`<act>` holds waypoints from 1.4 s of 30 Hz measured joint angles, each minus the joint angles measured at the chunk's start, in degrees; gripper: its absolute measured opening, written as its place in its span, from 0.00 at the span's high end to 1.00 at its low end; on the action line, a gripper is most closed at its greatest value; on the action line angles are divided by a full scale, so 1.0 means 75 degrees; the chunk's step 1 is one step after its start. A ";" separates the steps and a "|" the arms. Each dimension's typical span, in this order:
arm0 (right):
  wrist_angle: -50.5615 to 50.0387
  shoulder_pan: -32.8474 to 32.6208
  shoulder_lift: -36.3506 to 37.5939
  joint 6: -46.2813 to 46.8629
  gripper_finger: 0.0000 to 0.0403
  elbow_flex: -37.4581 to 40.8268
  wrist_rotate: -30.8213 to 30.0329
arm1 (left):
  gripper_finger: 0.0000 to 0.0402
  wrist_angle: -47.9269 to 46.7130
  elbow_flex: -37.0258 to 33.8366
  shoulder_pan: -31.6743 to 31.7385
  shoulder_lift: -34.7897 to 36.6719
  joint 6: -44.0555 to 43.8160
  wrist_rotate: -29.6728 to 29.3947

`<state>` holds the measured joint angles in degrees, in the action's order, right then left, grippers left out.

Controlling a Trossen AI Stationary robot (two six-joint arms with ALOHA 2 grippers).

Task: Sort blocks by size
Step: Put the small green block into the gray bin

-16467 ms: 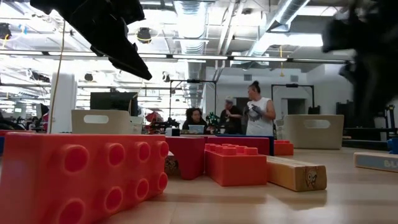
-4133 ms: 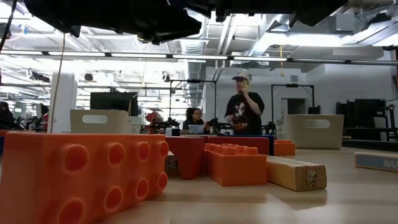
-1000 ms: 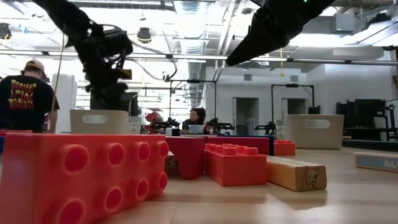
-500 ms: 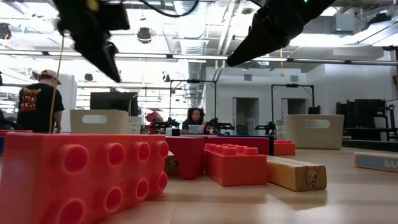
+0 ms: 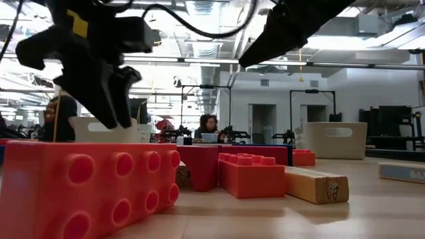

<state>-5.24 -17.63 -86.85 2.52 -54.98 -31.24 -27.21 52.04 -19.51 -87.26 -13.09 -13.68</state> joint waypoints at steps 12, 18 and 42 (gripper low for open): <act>-0.0238 -0.0061 0.0000 0.0006 0.40 0.0000 0.0000 | 0.56 0.0026 0.0985 0.0076 -0.1651 0.1008 0.0973; -0.0238 -0.0052 0.0000 0.0060 0.40 0.0000 -0.0006 | 0.75 0.0036 0.1011 0.0076 -0.1849 0.1187 0.0957; -0.2298 -0.0364 0.0844 0.1094 0.40 0.0370 -0.1487 | 1.00 -0.0821 0.1363 0.0646 -0.0206 0.1891 0.0109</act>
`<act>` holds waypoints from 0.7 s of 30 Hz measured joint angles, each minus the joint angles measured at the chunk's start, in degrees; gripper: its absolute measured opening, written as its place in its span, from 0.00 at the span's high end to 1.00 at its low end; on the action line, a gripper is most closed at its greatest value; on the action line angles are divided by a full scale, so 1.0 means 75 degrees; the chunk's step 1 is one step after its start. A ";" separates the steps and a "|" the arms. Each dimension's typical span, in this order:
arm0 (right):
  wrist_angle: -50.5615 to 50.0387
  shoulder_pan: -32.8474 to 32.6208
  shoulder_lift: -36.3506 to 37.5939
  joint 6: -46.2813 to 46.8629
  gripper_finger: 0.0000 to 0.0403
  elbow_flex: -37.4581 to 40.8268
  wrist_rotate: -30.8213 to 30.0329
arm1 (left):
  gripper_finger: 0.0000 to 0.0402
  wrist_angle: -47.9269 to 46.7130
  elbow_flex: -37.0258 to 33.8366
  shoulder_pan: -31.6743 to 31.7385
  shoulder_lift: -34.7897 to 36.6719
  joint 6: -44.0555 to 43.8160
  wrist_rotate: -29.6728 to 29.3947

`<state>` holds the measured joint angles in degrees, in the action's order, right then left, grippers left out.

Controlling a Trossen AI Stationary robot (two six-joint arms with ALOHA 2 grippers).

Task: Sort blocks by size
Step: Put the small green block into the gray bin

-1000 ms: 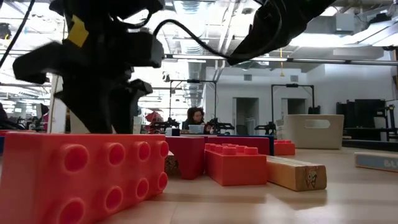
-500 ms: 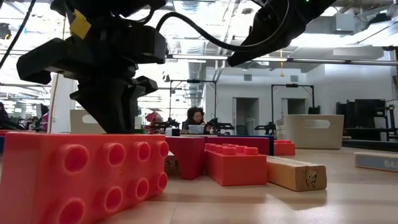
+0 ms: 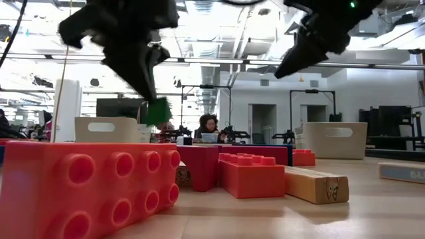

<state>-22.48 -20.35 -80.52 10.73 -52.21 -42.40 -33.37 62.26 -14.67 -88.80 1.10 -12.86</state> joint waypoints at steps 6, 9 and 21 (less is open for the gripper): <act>0.1874 0.0034 -0.0091 -0.0211 0.40 0.0824 0.0146 | 1.00 0.0686 0.0006 0.0472 0.0225 0.0639 -0.0058; 0.2503 0.0031 -0.0176 -0.0292 0.40 0.1009 0.0271 | 1.00 0.1356 0.0006 0.0631 0.0068 0.1034 -0.0050; 0.3077 0.0175 -0.0183 -0.0292 0.35 0.1105 0.0668 | 1.00 0.3620 0.0006 0.1070 -0.0311 0.2181 -0.0004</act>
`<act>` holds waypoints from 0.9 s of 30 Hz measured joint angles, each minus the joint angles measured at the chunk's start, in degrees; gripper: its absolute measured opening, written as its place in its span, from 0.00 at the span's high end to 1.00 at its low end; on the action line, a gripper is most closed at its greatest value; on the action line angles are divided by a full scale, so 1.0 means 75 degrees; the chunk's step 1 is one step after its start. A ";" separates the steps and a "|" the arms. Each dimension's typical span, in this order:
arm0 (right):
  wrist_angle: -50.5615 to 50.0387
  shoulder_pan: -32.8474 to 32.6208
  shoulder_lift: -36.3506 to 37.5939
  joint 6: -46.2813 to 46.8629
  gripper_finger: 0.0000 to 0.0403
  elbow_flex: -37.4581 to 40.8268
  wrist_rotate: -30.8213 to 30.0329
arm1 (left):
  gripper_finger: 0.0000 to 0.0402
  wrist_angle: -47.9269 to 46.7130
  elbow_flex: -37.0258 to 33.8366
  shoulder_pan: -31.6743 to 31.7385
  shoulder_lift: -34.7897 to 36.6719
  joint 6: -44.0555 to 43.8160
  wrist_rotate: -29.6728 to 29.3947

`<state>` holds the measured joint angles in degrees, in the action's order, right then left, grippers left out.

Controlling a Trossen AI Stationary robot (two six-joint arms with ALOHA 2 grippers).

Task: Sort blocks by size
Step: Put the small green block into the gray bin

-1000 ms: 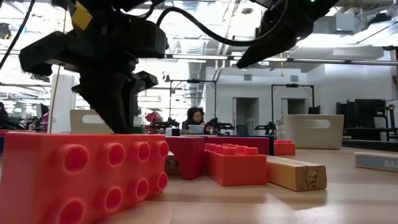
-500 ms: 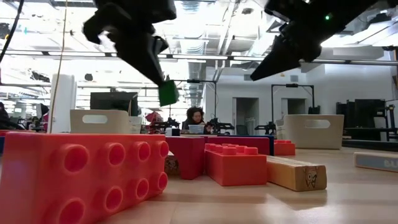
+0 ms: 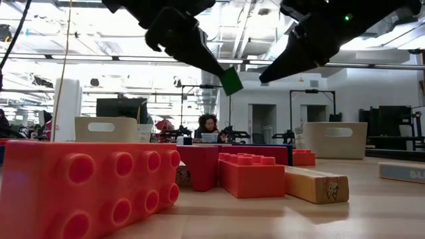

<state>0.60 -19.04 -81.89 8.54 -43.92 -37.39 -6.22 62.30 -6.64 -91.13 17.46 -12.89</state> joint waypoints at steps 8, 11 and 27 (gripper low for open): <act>0.0389 0.0016 0.0000 -0.0180 0.32 -0.0003 0.0000 | 1.00 0.0363 0.0000 0.0153 -0.0103 0.0118 0.0296; 0.0609 0.0017 0.0000 -0.0335 0.31 -0.0003 0.0003 | 1.00 0.0600 0.0005 0.0153 -0.0144 0.0188 0.0295; 0.1175 -0.0009 0.0000 -0.0600 0.31 -0.0006 0.0047 | 1.00 0.1504 0.0003 0.0150 -0.0256 0.0306 0.0275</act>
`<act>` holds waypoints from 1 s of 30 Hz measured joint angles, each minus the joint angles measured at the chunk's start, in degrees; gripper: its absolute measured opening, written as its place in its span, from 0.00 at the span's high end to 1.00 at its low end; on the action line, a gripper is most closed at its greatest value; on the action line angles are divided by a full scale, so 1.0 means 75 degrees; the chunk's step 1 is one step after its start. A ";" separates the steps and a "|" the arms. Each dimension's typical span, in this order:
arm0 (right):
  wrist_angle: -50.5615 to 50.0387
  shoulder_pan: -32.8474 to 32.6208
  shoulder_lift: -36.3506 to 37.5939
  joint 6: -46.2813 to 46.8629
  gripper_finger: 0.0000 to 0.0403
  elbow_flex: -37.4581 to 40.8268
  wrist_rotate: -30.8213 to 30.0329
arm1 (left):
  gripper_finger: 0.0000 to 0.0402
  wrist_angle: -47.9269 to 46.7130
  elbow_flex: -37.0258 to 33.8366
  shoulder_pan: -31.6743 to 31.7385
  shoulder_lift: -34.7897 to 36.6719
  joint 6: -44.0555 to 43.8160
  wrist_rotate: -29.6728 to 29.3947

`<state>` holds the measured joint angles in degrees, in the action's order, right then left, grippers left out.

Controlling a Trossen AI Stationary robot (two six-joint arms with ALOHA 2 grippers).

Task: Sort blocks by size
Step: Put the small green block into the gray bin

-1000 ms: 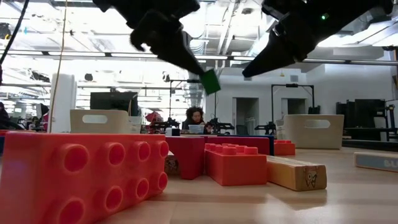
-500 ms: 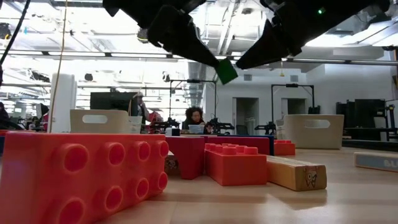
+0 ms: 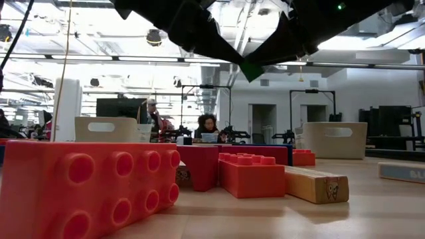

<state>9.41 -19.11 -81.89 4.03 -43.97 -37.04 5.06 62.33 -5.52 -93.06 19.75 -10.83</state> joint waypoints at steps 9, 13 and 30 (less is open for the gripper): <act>0.0006 0.0132 0.0000 -0.0149 0.31 0.0000 -0.0005 | 1.00 0.0504 0.0000 -0.0003 0.0000 0.0029 0.0035; 0.0008 0.0257 0.0000 -0.0146 0.33 0.0000 -0.0014 | 1.00 0.0641 0.0000 -0.0003 0.0000 0.0029 0.0047; -0.0318 0.0379 0.0000 -0.0197 0.83 -0.0003 -0.0044 | 0.89 0.0448 0.0000 -0.0039 0.0083 -0.0509 -0.0423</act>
<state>7.03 -16.27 -81.89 2.56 -43.99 -37.36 8.43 62.33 -5.81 -92.43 15.94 -14.00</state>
